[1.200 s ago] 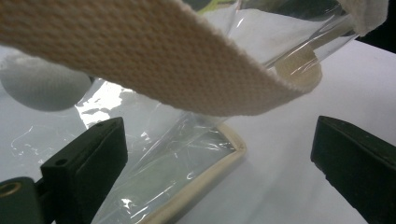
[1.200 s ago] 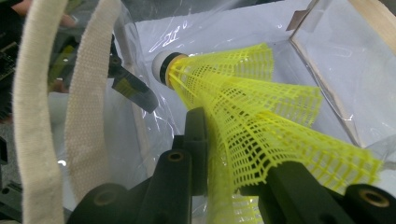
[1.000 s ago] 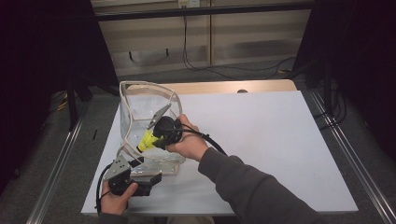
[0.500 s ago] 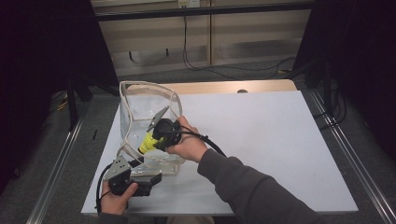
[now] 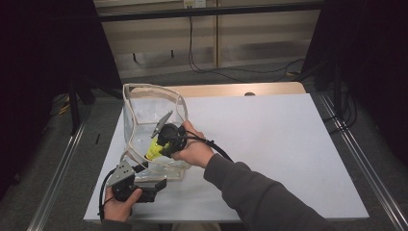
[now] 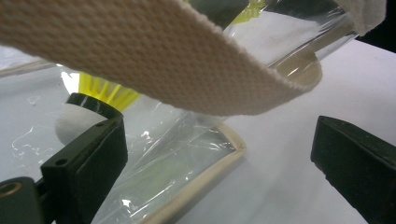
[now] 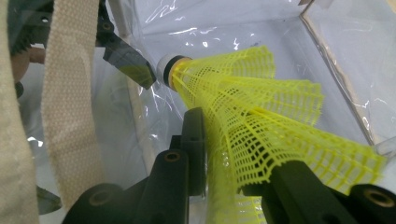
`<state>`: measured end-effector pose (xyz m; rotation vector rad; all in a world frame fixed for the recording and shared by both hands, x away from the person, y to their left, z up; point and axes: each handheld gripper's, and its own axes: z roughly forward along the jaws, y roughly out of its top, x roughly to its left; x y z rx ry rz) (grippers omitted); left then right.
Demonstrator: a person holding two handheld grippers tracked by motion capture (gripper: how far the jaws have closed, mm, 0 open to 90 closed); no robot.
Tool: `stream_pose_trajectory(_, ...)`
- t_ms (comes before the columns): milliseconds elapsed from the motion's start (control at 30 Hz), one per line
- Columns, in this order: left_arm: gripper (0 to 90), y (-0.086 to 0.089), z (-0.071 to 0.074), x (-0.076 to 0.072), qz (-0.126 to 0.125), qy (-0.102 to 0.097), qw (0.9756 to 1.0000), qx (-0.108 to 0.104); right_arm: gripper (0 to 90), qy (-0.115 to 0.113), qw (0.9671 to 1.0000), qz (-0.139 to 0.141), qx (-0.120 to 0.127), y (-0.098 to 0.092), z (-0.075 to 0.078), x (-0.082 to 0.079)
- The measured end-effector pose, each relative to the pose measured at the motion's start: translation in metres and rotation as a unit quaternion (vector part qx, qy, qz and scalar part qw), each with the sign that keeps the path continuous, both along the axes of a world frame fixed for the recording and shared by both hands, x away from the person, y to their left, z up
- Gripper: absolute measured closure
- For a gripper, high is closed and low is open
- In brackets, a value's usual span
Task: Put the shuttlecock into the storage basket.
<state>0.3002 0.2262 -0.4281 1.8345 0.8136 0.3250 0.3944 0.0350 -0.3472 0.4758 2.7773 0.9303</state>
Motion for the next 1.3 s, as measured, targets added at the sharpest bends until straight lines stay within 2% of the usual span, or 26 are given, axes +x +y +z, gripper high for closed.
stream_pose_trajectory(200,3.6,0.0,0.0,0.0,0.001,-0.001,1.0,0.0,63.0,0.005,1.0,-0.003,-0.007,-0.001,-0.001,-0.001)
stream_pose_trajectory(900,3.5,0.0,0.001,-0.001,0.002,-0.003,1.0,0.001,48.4,0.005,0.9998,-0.013,0.017,-0.013,0.014,-0.005)
stream_pose_trajectory(1300,3.5,-0.001,0.001,-0.001,0.0,-0.004,1.0,0.002,38.3,0.009,0.9989,-0.026,0.038,-0.032,0.022,-0.007)
